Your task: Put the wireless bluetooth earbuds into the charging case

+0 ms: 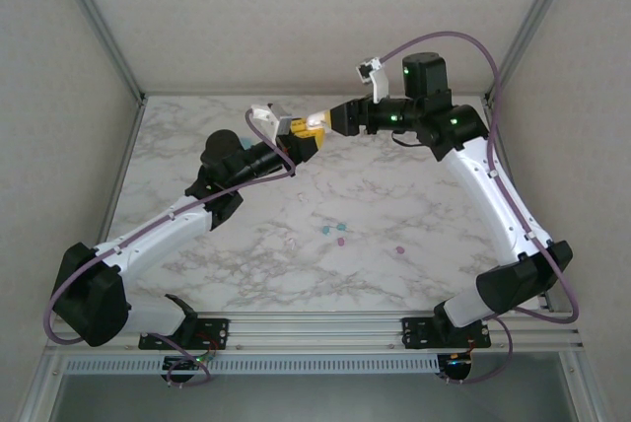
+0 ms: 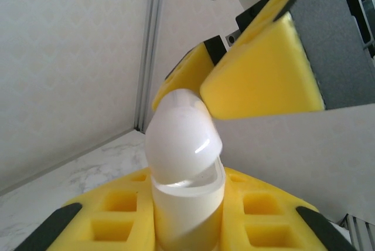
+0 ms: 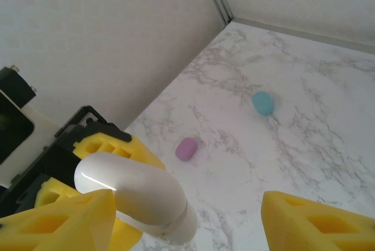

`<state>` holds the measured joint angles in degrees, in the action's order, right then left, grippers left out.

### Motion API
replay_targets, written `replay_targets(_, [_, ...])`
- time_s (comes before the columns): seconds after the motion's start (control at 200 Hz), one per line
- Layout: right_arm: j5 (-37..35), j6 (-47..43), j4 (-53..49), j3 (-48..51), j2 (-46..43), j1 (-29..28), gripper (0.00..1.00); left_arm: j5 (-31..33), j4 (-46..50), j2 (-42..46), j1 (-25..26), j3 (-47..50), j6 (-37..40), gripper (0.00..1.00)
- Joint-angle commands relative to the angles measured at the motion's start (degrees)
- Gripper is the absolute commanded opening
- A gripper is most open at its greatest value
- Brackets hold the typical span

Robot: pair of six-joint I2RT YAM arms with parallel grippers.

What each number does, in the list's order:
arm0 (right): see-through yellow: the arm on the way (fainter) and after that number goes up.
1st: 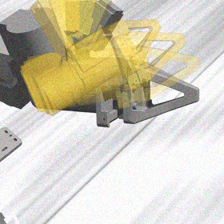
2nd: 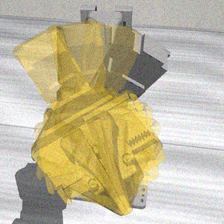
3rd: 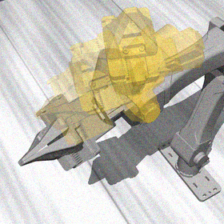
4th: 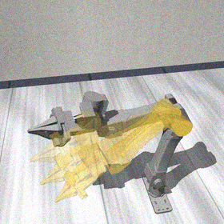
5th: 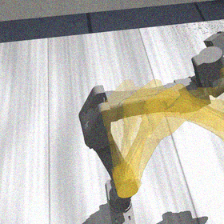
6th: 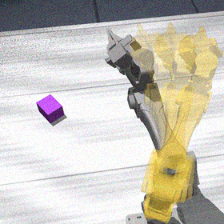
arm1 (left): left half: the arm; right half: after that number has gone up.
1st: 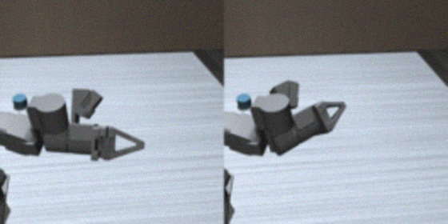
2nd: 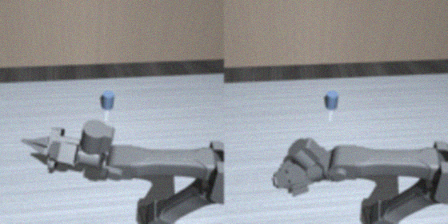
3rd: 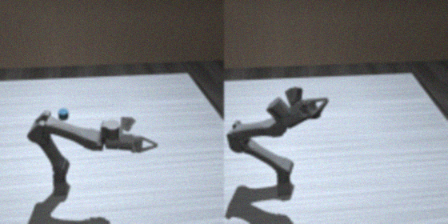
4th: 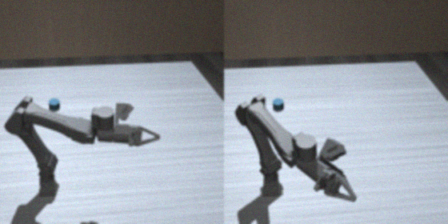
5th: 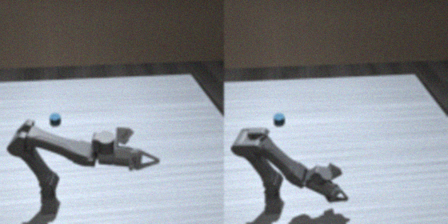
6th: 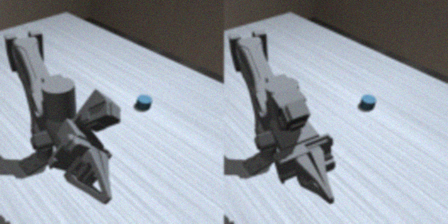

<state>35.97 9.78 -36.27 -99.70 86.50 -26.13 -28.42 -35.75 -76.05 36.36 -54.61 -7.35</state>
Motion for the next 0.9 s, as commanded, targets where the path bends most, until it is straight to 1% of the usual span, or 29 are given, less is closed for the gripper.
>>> replay_targets(0.0, [-1.95,1.19,2.42,-1.81,1.48,-0.11,0.67,-2.98,-1.72,2.40,0.29,-1.16,0.45,0.11])
replay_targets(0.25, [-1.00,2.49,4.53,-2.50,1.04,-0.07,0.70,-1.41,-1.28,2.40,0.28,-0.28,1.20,0.11])
replay_targets(0.475, [-2.69,2.94,5.39,-3.49,0.43,0.03,0.72,-0.52,-0.65,2.99,0.23,0.47,1.64,0.11])
replay_targets(0.736, [-4.14,2.78,5.48,-4.45,0.78,0.09,0.72,-0.41,-0.32,3.45,0.25,0.51,1.95,0.11])
replay_targets(0.816, [-2.83,3.00,6.00,-4.45,0.94,0.09,0.72,-0.46,-0.04,3.39,0.17,0.38,1.89,0.11])
replay_targets(0.896, [1.67,2.28,6.26,-4.32,1.04,0.11,0.72,0.02,-0.02,3.37,0.20,0.46,1.81,0.11])
